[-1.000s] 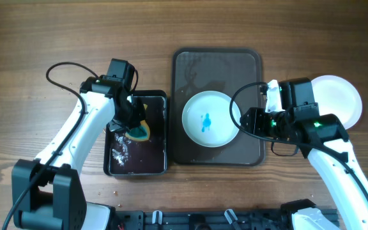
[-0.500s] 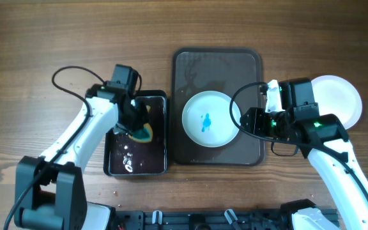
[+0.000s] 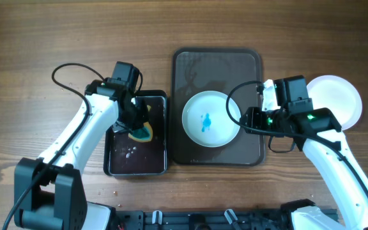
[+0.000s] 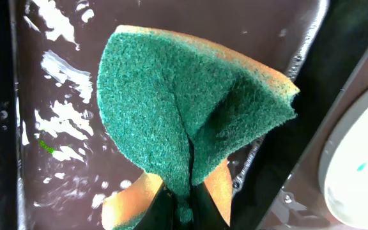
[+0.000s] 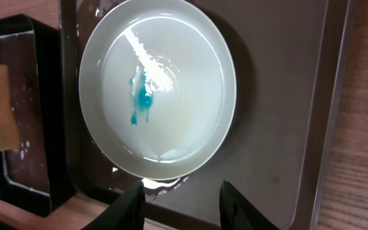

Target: Clean dirty plates on tray and stack at the side

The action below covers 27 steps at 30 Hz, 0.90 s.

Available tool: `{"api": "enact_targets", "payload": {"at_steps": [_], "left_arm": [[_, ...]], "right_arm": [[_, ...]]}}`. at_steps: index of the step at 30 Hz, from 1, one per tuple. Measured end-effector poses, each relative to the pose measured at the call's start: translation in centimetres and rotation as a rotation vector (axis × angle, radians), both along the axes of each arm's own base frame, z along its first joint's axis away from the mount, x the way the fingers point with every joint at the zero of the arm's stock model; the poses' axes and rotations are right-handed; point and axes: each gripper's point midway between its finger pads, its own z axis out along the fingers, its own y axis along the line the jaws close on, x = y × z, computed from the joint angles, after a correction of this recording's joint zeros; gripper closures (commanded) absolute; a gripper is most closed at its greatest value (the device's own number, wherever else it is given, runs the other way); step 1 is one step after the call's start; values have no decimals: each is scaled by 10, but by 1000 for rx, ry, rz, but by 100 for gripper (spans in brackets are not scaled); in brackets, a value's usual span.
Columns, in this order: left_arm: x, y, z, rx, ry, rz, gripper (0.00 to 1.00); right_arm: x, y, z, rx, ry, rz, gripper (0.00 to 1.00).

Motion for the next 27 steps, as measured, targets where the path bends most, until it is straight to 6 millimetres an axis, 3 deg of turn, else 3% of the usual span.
{"api": "enact_targets", "payload": {"at_steps": [6, 10, 14, 15, 17, 20, 23, 27], "left_arm": [[17, -4, 33, -10, -46, -18, 96], [38, -14, 56, -45, -126, -27, 96], [51, -42, 65, -124, -198, -78, 96], [54, -54, 68, -150, -223, -101, 96], [57, -73, 71, -184, -251, -135, 96], [60, -102, 70, -226, -284, -182, 96], [56, -127, 57, -244, -260, -222, 96], [47, -153, 29, -256, -193, -268, 96]], "right_arm": [[8, 2, -13, -15, 9, 31, 62], [11, 1, -36, -33, 74, 32, 61], [15, -4, -63, -73, 146, -11, 65], [18, -7, -78, -94, 174, -25, 67], [23, -8, -88, -103, 181, -34, 75], [35, -4, -104, -92, 177, -35, 85], [39, 3, -113, -62, 179, -23, 94], [40, 5, -114, -49, 183, -27, 95]]}}
